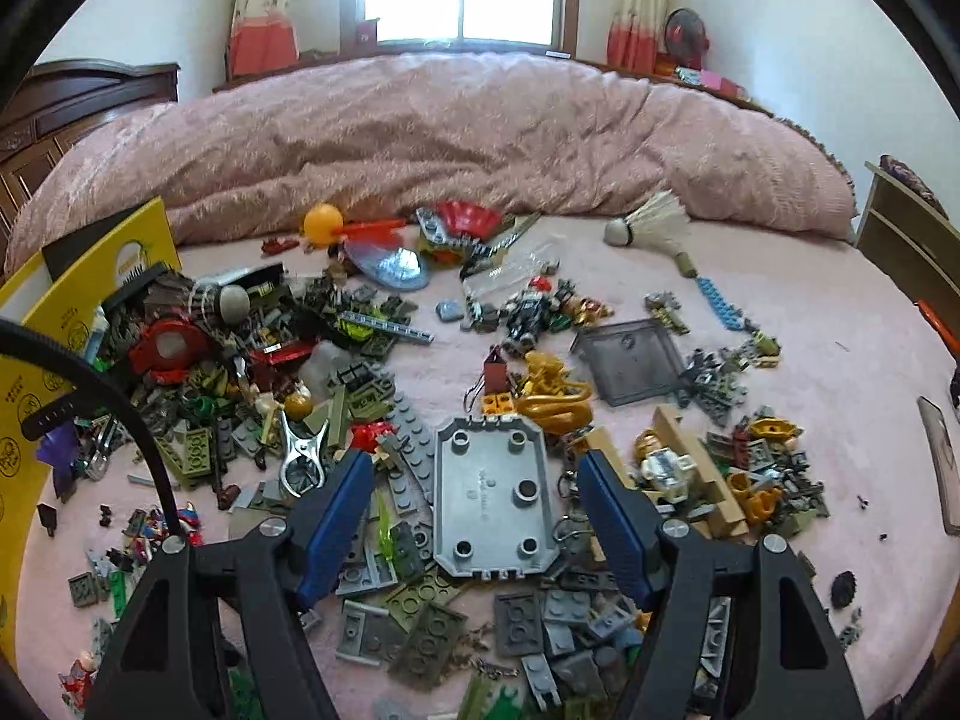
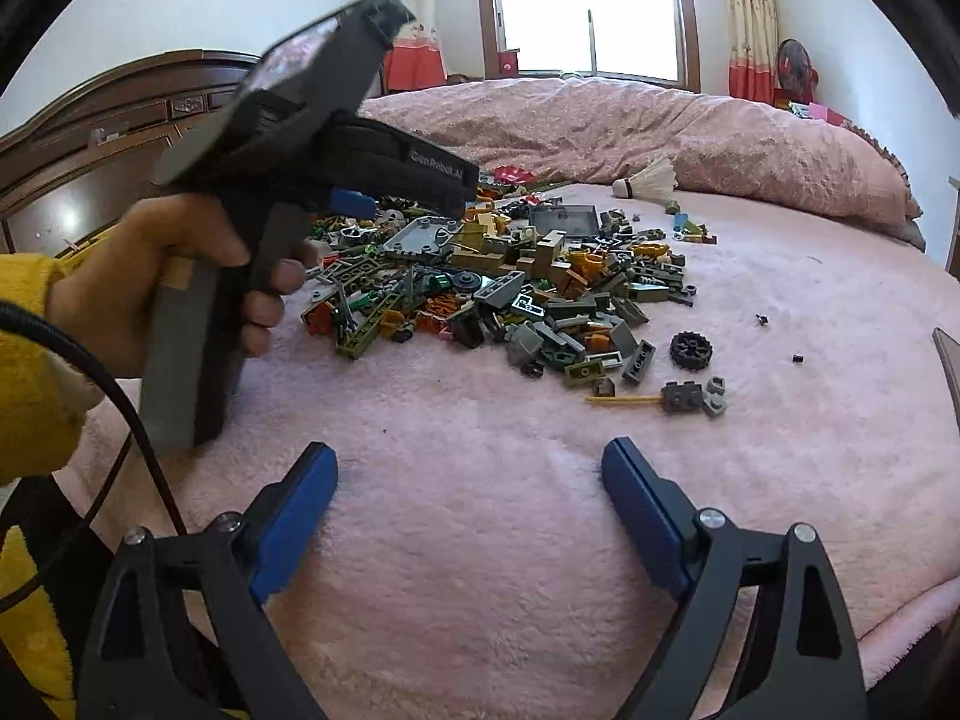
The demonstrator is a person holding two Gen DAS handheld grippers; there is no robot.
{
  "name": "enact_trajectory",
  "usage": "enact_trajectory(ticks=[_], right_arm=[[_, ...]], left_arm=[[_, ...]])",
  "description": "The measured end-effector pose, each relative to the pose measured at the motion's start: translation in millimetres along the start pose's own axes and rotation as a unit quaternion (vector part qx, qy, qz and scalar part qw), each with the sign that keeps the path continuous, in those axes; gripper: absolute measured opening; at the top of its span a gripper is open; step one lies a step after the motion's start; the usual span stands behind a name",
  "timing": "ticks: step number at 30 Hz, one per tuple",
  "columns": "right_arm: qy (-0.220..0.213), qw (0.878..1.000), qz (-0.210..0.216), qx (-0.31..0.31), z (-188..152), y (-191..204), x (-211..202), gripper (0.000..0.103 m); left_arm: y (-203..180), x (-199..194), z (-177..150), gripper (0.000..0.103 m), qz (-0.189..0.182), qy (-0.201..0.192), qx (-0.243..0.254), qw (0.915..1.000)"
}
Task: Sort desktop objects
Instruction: 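Move both tools back over the brick pile, then grasp the grey studded plate with the left tool and lift it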
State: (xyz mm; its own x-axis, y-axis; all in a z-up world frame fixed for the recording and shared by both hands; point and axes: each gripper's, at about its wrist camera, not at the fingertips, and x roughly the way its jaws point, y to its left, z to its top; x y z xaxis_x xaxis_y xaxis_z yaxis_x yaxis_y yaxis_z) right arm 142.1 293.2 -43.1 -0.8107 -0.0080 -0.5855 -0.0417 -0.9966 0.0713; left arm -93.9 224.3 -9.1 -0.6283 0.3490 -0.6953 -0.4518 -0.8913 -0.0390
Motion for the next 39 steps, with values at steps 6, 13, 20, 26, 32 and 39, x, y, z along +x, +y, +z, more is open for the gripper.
enact_trajectory(ticks=[6, 13, 20, 26, 32, 39], right_arm=[[-0.001, 1.000, 0.011, 0.007, 1, -3, -1, 0.092], [-0.002, 1.000, 0.019, 0.015, 2, -4, -2, 0.092], [-0.002, 1.000, 0.019, 0.016, 2, -4, -2, 0.092], [-0.002, 1.000, 0.021, 0.019, 3, -5, -1, 0.092], [-0.002, 1.000, 0.020, 0.019, 3, -5, -2, 0.092], [-0.001, 1.000, 0.009, 0.015, 2, -2, -1, 0.092]], left_arm=[[1, 18, -1, 0.072, -0.009, 0.024, -0.004, 0.9997], [8, 19, -1, 0.047, -0.029, 0.024, -0.025, 0.9990], [8, 18, -1, 0.045, -0.031, 0.027, -0.022, 0.9989], [19, -7, -2, 0.045, -0.039, 0.022, -0.028, 0.9986], [43, -65, -29, 0.045, -0.036, 0.027, -0.028, 0.9986], [52, -107, -89, 0.045, -0.038, 0.074, -0.015, 0.9964]])
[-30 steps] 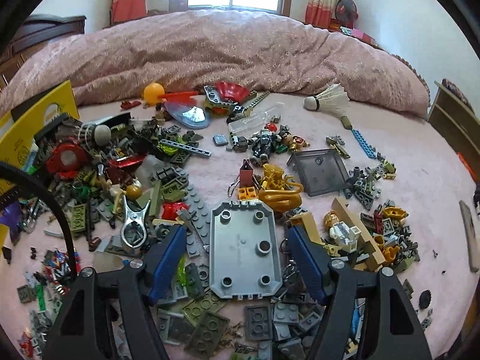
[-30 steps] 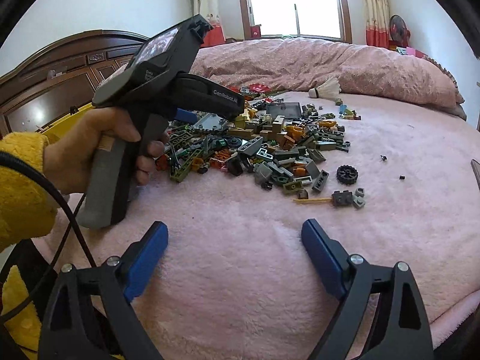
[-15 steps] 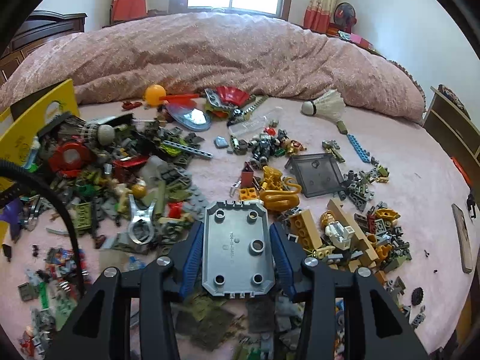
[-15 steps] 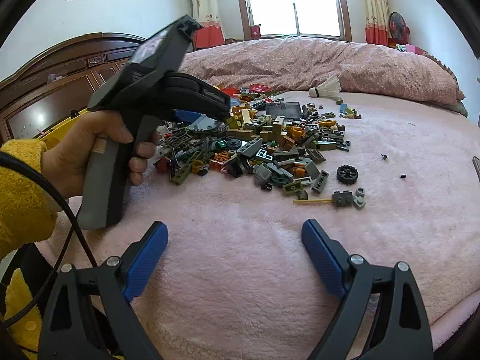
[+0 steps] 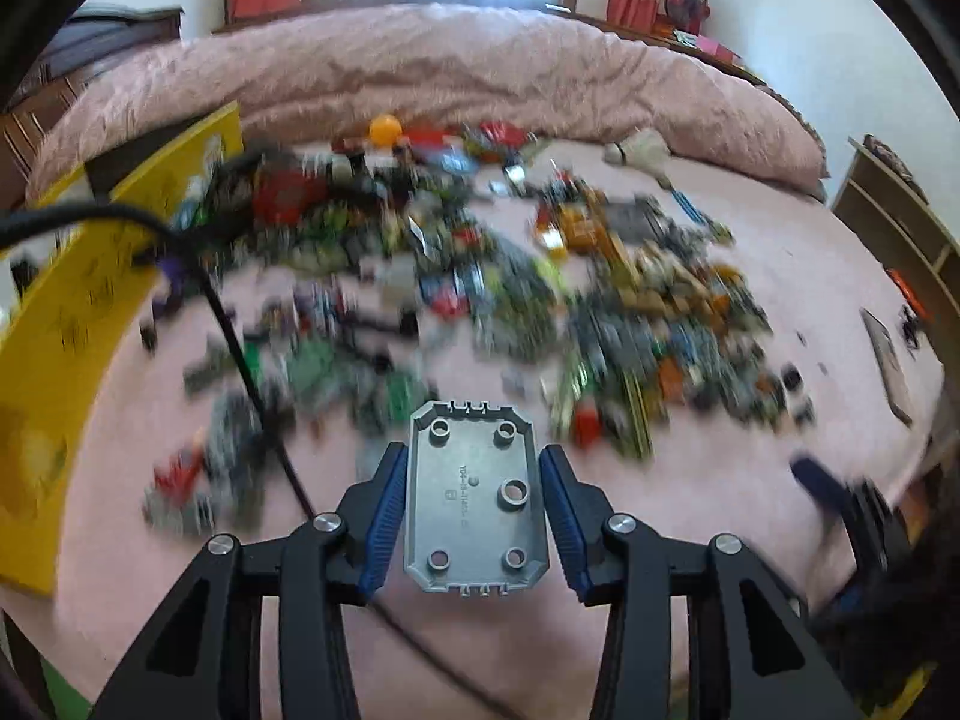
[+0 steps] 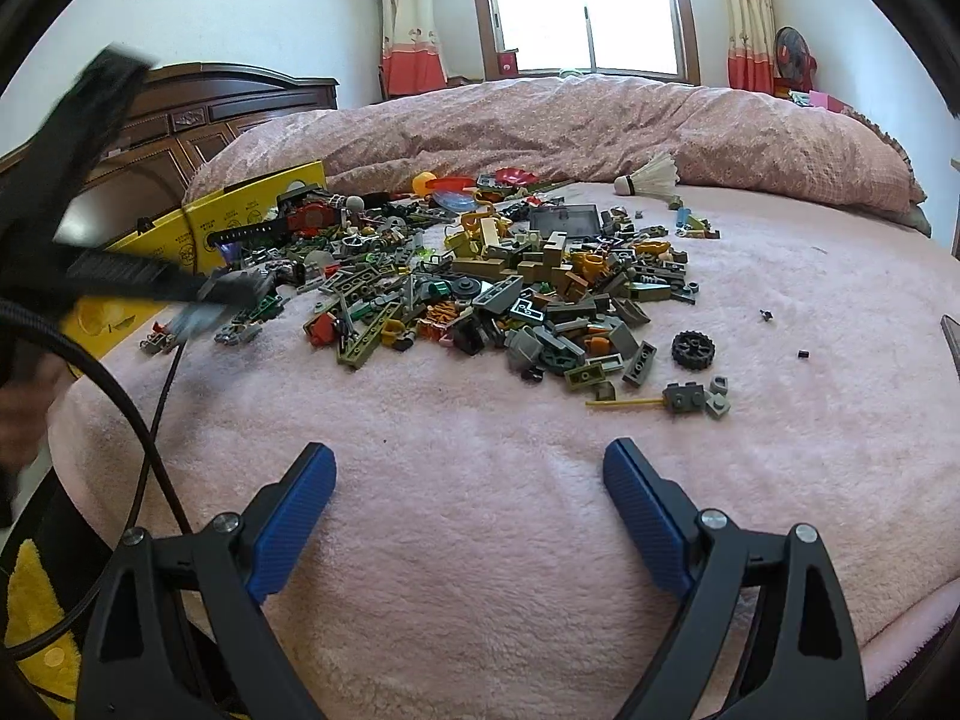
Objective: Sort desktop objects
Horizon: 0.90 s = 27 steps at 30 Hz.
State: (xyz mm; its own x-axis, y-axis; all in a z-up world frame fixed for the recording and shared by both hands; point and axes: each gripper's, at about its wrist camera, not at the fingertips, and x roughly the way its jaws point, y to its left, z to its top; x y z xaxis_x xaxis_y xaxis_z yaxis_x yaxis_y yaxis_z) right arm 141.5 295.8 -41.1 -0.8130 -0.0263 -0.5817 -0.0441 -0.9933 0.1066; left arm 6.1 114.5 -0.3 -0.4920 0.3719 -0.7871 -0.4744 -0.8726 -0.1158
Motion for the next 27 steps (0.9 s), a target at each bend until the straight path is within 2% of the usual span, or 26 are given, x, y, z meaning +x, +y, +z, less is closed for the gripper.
enact_trajectory(ticks=[2, 5, 11, 17, 24, 27], right_arm=[[-0.002, 1.000, -0.004, 0.000, 0, 1, -1, 0.092], [-0.002, 1.000, -0.010, -0.001, -1, 3, -2, 0.092], [-0.002, 1.000, -0.027, -0.014, -3, 9, -2, 0.092], [0.000, 0.999, -0.040, -0.022, -4, 12, 1, 0.092], [-0.001, 0.999, -0.038, -0.017, -4, 12, 2, 0.093], [-0.001, 0.999, -0.035, -0.017, -5, 12, 2, 0.096]], left_arm=[[1, -2, -15, 0.045, -0.023, 0.002, -0.005, 0.9997], [-4, 2, -30, 0.045, -0.034, 0.015, 0.006, 0.9993], [-7, 1, -46, 0.050, -0.020, -0.004, 0.045, 0.9988], [6, -6, -55, 0.050, -0.040, -0.025, 0.010, 0.9989], [-6, 2, -56, 0.051, -0.012, -0.065, 0.029, 0.9974], [-2, -2, -55, 0.045, -0.018, -0.078, 0.011, 0.9967]])
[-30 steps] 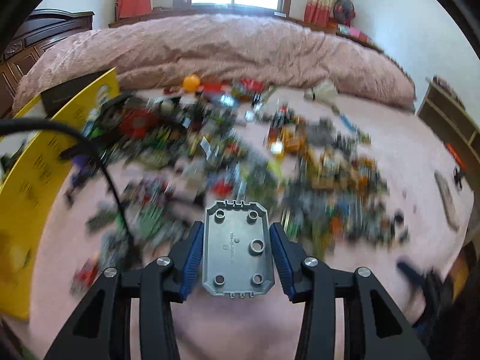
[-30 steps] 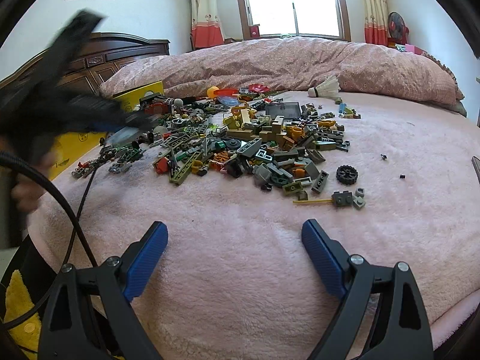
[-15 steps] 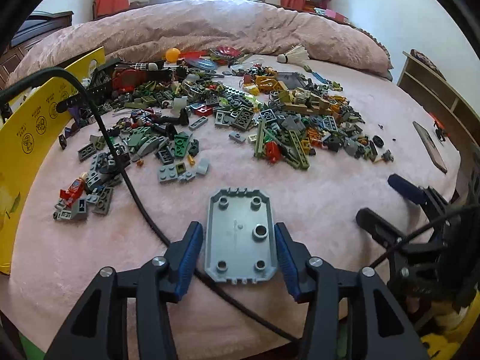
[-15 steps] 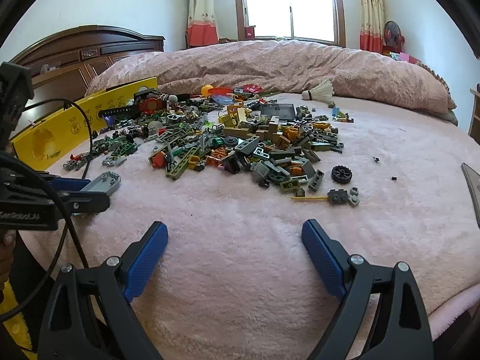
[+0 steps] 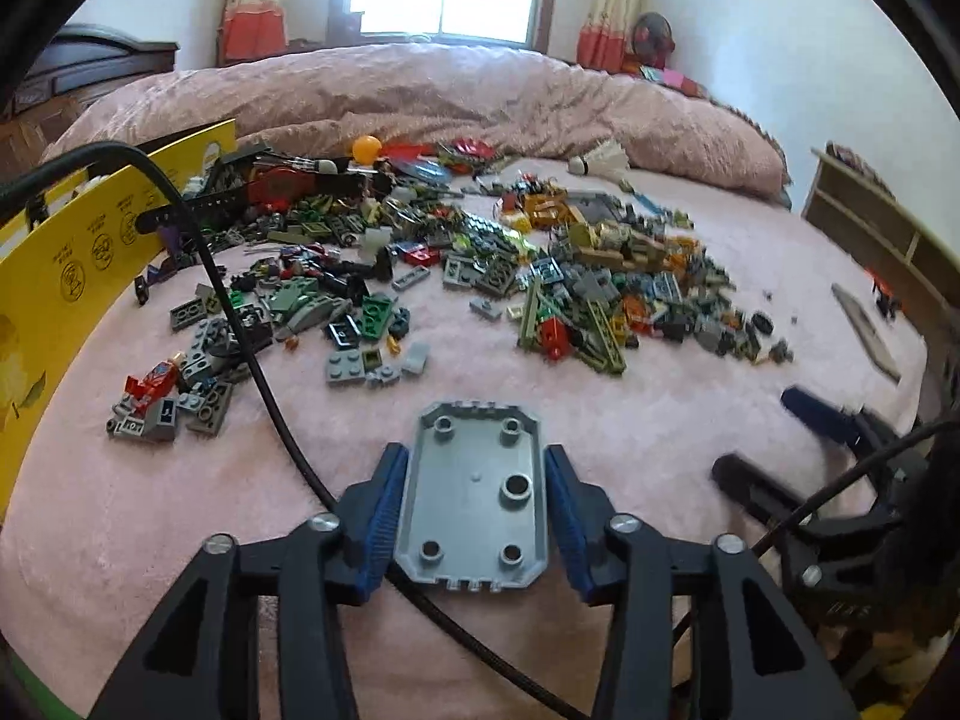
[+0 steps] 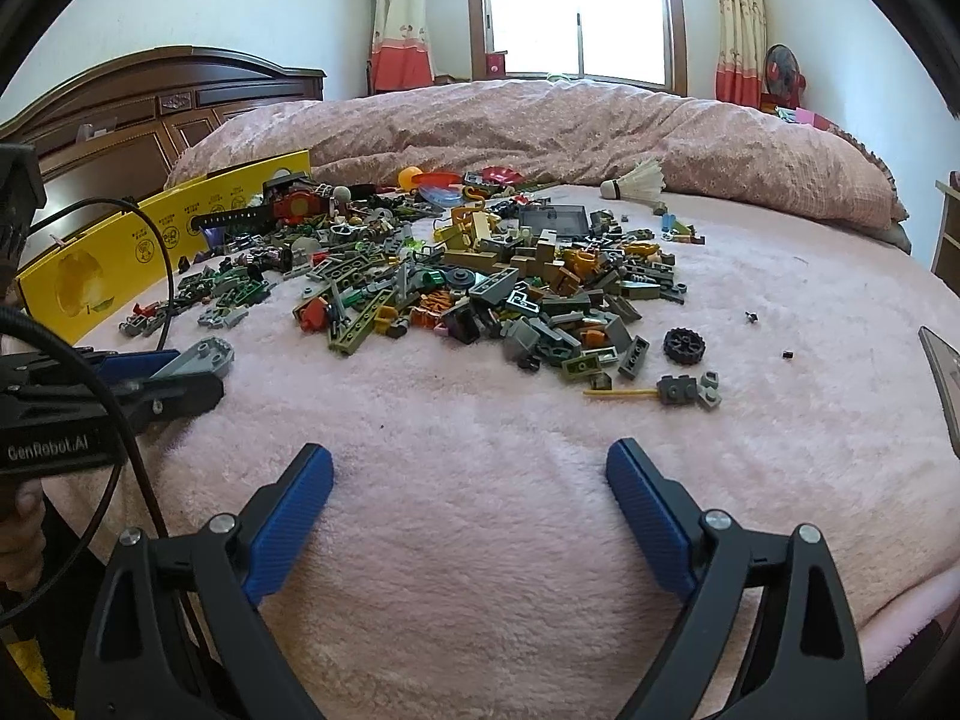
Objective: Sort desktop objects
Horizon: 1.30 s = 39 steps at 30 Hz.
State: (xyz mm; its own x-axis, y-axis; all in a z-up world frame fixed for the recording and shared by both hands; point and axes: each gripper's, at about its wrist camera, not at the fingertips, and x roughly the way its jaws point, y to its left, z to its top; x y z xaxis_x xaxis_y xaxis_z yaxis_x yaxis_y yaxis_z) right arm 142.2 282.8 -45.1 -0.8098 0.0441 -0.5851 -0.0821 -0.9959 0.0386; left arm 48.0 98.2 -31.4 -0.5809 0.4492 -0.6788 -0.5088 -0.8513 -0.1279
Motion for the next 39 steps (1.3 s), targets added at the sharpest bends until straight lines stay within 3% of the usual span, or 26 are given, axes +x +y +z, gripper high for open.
enact_trajectory(ticks=[7, 11, 15, 21, 23, 25, 27, 31, 35, 39], right_arm=[[-0.002, 1.000, -0.003, -0.001, 0, 1, 2, 0.099], [0.000, 1.000, -0.010, -0.006, 1, 6, 3, 0.100], [-0.013, 0.999, 0.030, -0.002, 12, 14, -7, 0.100], [-0.043, 0.996, 0.074, -0.038, 28, 42, -13, 0.098], [-0.045, 0.995, 0.079, -0.038, 33, 47, -7, 0.090], [-0.032, 0.995, 0.091, -0.032, 42, 50, 6, 0.069], [-0.014, 0.995, 0.103, -0.012, 53, 50, 22, 0.059], [0.016, 0.993, 0.112, 0.023, 71, 45, 53, 0.052], [0.047, 0.992, 0.114, 0.018, 85, 50, 85, 0.042], [0.070, 0.989, 0.129, -0.006, 91, 58, 100, 0.009]], left_arm=[[34, -57, 11, 0.045, 0.021, -0.049, -0.065, 0.9964], [56, -106, 13, 0.045, 0.074, -0.077, -0.089, 0.9903], [79, -140, 8, 0.045, 0.099, -0.103, -0.121, 0.9824], [90, -107, -1, 0.045, 0.108, -0.087, -0.141, 0.9802], [87, -85, -6, 0.045, 0.105, -0.094, -0.136, 0.9806], [83, -66, -9, 0.045, 0.119, -0.094, -0.125, 0.9805], [81, -50, -12, 0.045, 0.126, -0.101, -0.123, 0.9793], [82, -37, -14, 0.045, 0.131, -0.104, -0.119, 0.9787], [85, -33, -12, 0.045, 0.131, -0.098, -0.112, 0.9801], [93, -31, -13, 0.045, 0.123, -0.094, -0.122, 0.9803]])
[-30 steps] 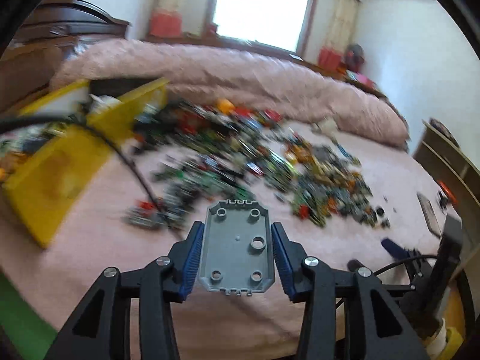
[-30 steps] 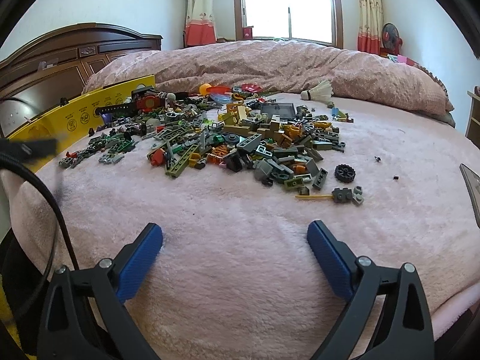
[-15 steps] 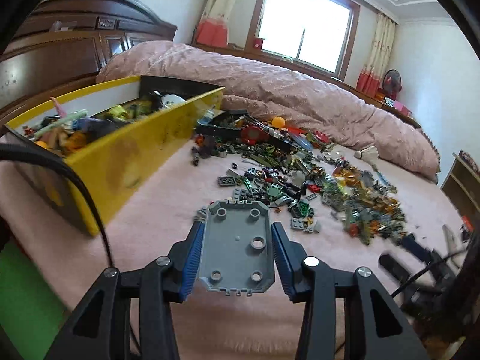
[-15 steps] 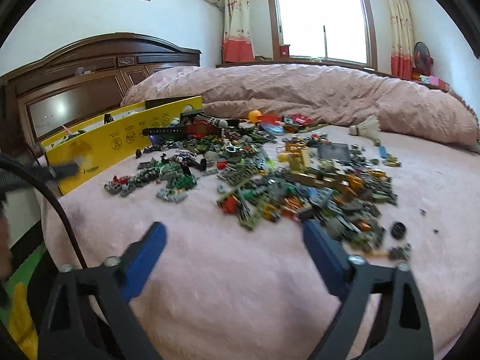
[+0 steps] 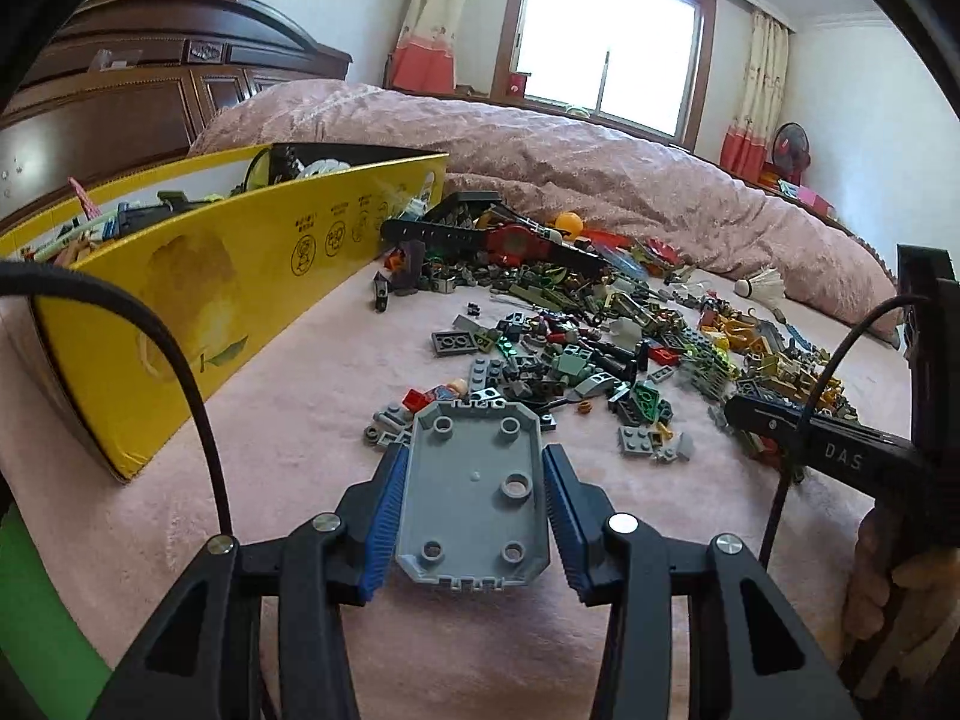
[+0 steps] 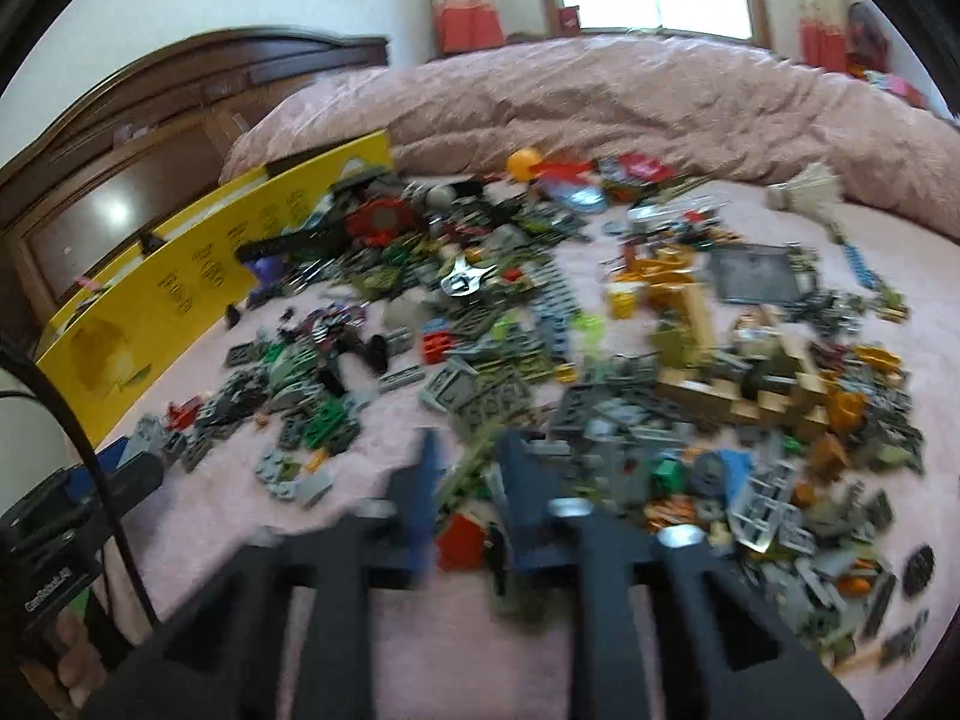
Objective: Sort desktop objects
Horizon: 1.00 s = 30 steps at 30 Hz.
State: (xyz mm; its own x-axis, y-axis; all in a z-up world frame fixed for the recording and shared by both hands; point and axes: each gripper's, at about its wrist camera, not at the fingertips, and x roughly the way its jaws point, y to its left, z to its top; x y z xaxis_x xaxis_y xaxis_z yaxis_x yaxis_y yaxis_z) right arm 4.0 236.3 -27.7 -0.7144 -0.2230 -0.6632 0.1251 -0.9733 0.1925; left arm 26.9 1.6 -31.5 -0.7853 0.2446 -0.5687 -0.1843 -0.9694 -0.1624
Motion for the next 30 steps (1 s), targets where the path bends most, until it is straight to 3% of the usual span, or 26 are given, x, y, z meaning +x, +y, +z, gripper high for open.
enact_trajectory(ticks=[4, 8, 12, 17, 20, 21, 27, 30], right_arm=[[-0.004, 0.999, 0.032, -0.043, -5, 13, -15, 0.009], [0.029, 0.990, 0.074, -0.118, -23, 35, -31, 0.009], [0.051, 0.981, 0.046, -0.180, -49, 52, -38, 0.009], [0.001, 0.990, 0.012, -0.137, -51, 48, -59, 0.012], [-0.020, 0.996, 0.020, -0.085, -53, 45, -77, 0.029], [-0.021, 0.997, 0.030, -0.068, -52, 44, -82, 0.034], [0.015, 0.990, 0.140, -0.016, -70, 51, -88, 0.035], [0.037, 0.993, 0.110, 0.003, -75, 44, -70, 0.034]], left_arm=[[6, 3, -2, 0.045, 0.002, 0.004, -0.003, 1.0000], [7, 4, -4, 0.045, 0.003, 0.004, -0.004, 1.0000], [7, 6, -6, 0.045, 0.004, 0.002, -0.003, 1.0000], [6, 4, -6, 0.045, 0.001, 0.005, -0.001, 1.0000], [7, 4, -7, 0.046, -0.009, 0.007, -0.002, 0.9999], [8, 3, -7, 0.046, -0.020, 0.009, -0.002, 0.9998], [7, -7, -10, 0.051, -0.043, 0.004, 0.004, 0.9991], [8, -7, -11, 0.051, -0.037, 0.009, 0.004, 0.9992]])
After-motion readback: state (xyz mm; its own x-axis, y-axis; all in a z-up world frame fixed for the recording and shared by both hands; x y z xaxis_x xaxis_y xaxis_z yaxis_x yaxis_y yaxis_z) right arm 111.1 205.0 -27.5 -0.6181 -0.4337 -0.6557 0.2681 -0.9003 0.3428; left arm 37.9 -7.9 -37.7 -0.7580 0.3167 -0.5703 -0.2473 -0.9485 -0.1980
